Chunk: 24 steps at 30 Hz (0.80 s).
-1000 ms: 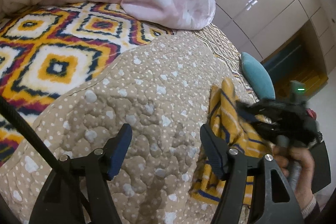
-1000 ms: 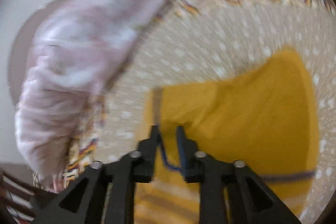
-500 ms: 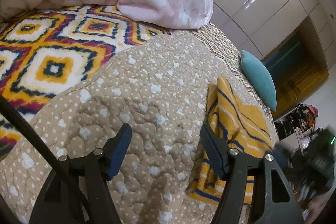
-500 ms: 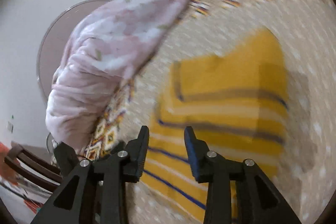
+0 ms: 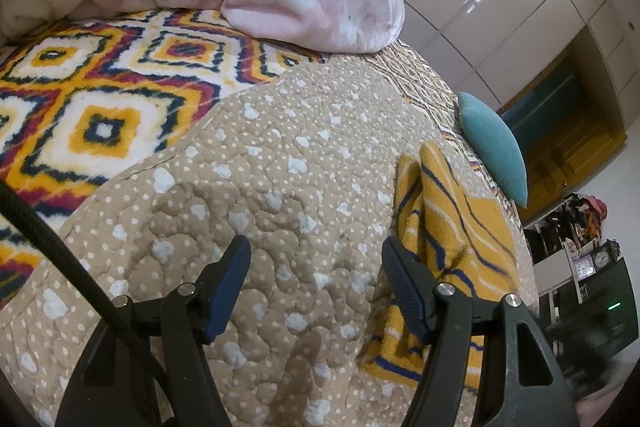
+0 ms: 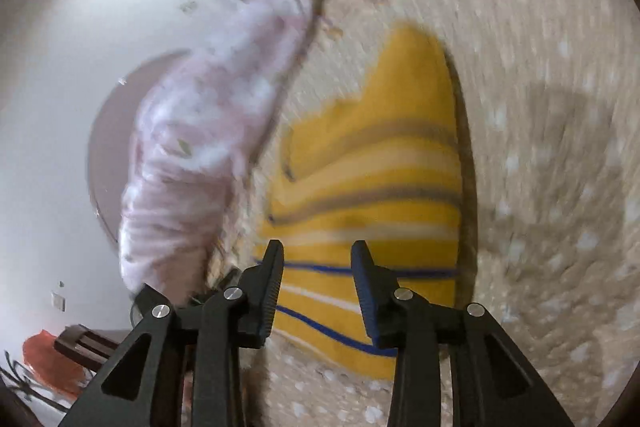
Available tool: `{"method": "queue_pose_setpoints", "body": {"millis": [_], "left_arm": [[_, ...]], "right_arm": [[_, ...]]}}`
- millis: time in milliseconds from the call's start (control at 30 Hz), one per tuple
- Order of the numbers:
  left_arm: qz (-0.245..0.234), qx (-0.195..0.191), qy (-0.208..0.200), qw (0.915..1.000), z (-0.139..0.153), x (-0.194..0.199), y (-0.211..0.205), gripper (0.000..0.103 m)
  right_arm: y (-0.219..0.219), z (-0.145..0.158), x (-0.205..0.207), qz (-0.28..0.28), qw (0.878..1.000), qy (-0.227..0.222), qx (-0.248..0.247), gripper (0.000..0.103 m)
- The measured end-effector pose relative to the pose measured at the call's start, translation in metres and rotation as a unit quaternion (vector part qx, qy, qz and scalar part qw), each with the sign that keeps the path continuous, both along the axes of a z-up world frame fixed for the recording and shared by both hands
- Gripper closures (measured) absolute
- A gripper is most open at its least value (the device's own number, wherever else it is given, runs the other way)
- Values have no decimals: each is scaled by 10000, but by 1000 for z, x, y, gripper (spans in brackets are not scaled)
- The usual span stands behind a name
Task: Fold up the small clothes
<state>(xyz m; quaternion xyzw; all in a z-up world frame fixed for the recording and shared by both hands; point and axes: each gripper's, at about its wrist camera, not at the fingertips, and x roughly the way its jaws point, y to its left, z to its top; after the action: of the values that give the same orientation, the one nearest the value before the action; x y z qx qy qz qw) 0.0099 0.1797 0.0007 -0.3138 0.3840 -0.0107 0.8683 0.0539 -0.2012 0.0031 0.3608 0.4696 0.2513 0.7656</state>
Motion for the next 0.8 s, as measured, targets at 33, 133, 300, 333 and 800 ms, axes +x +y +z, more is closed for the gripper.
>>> {"method": "queue_pose_setpoints", "body": {"millis": [33, 133, 300, 333, 800], "left_arm": [[4, -4, 1, 10000, 0, 0, 0, 36], [2, 3, -4, 10000, 1, -1, 1, 36], [38, -40, 31, 10000, 0, -1, 4, 36], [38, -83, 40, 10000, -1, -1, 4, 36], [-75, 52, 64, 9999, -2, 3, -4, 35]], "right_arm": [[6, -22, 1, 90, 9997, 170, 138, 68], [-3, -33, 3, -126, 9967, 340, 731, 72], [-22, 2, -10, -22, 9962, -189, 852, 69], [-26, 2, -15, -19, 9952, -238, 948, 68], [4, -20, -22, 621, 9938, 105, 912, 55]]}}
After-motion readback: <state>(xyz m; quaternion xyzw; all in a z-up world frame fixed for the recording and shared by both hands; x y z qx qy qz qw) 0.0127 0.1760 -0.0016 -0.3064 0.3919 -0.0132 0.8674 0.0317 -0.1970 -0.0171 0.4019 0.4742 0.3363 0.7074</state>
